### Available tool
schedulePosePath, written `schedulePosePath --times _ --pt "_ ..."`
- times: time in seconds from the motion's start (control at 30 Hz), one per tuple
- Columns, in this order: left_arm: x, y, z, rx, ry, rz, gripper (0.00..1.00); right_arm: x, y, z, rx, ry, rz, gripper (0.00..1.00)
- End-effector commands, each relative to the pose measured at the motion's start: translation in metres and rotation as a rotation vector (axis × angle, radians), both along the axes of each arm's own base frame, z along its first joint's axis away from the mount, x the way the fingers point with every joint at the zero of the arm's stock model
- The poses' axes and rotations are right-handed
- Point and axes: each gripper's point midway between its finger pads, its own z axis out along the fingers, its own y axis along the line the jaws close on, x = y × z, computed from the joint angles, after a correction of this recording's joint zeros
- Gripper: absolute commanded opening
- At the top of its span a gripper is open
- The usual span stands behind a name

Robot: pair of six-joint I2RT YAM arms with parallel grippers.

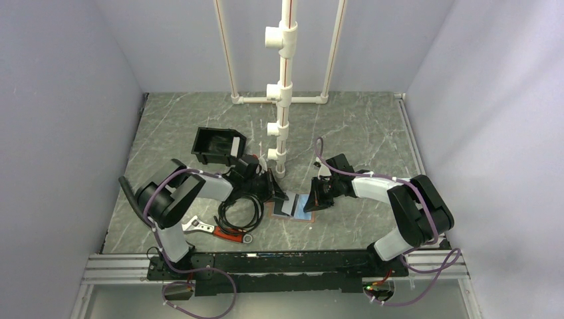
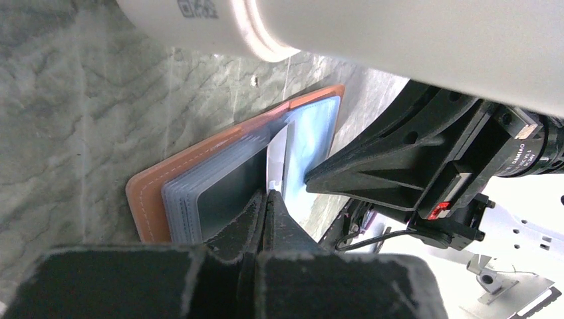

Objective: Put the credit cards into the card holder
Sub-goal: Insert the credit card into the card holder.

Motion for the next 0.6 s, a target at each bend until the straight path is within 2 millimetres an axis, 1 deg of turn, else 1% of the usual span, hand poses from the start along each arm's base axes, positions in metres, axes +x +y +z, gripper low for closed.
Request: schedulePosePath --times 0.0,0.13,0.27,0.3,0.37,0.4,0.5,0.57 --pt "0.01 -0.003 -0.006 0.026 -0.043 0.043 0.0 -0.005 -0.012 -0.016 -0.07 0.013 0.002 0.0" --pt "-0.002 -0.006 -0.012 0.04 -0.033 0.048 0.0 -0.004 -0.01 -0.012 -0.061 0.008 -0.006 0.0" --pt "-0.007 0.001 -0.019 0.075 -0.054 0.089 0.0 0.004 -0.01 0.006 -0.051 -0.029 -0.041 0.0" --pt "-0.006 0.002 -0.018 0.078 -0.069 0.094 0.0 0.007 -0.012 0.01 -0.058 -0.04 -0.055 0.0" --pt "-0.007 0.004 -0.019 0.099 -0.096 0.099 0.0 0.01 -0.022 0.014 -0.07 -0.043 -0.092 0.09" --pt "-0.008 0.005 -0.02 0.114 -0.103 0.096 0.0 0.011 -0.028 0.015 -0.074 -0.039 -0.111 0.12" --pt "-0.011 0.004 -0.024 0.128 -0.107 0.084 0.0 0.012 -0.041 0.013 -0.086 -0.031 -0.143 0.15" --pt "-0.013 0.001 -0.026 0.122 -0.108 0.075 0.0 0.009 -0.04 0.01 -0.074 -0.022 -0.127 0.15"
